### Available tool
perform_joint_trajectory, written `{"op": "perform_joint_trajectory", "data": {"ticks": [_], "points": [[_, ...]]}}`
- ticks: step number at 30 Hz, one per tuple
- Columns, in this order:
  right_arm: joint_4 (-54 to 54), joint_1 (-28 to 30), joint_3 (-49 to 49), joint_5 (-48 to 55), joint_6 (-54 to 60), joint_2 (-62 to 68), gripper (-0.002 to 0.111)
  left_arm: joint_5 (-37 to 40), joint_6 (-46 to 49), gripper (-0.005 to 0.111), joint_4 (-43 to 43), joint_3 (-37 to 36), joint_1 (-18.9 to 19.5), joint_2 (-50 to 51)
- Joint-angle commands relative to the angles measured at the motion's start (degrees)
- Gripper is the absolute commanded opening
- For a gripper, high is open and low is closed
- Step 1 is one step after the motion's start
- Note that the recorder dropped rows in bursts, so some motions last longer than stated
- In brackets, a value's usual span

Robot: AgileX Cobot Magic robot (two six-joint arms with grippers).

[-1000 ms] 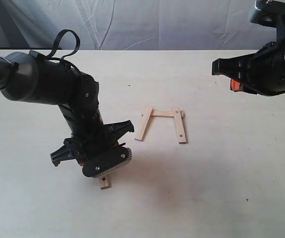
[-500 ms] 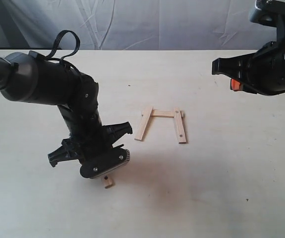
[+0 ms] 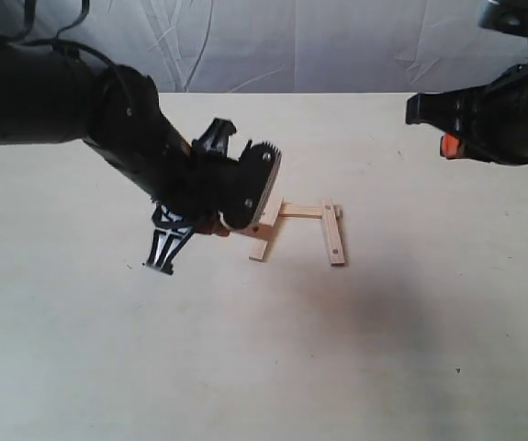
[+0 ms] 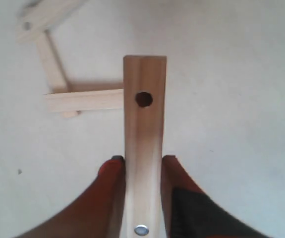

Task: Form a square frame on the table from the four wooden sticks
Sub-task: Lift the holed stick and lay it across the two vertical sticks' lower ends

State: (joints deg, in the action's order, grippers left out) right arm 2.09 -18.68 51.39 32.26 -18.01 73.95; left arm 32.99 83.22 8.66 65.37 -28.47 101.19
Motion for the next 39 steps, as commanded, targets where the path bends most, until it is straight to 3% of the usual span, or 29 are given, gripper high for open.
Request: {"op": "perform_joint_trajectory", "data": {"ticks": [1,9,17,30,39], "points": [[-0.29,5.52,1.57,1.95,-0.01,-1.72,0.0,4.11,-5.07,0.0,1.14,5.53,-0.19,0.42],[3.55,7.99,1.57,1.84,-0.01,-1.61,0.0,9.45,-5.07,0.0,5.03,16.44,-0.48,11.78],[3.01,7.99,1.57,1.64,-0.01,-1.61,0.0,9.27,-5.32,0.0,7.73,24.84,-3.05,21.68],[3.01,7.99,1.57,1.55,-0.01,-1.61,0.0,7.73,-6.73,0.0,9.72,26.04,-4.17,24.79],[3.12,7.99,1.57,1.57,-0.01,-1.61,0.0,7.39,-11.04,0.0,3.24,26.04,-4.17,24.79]]}}
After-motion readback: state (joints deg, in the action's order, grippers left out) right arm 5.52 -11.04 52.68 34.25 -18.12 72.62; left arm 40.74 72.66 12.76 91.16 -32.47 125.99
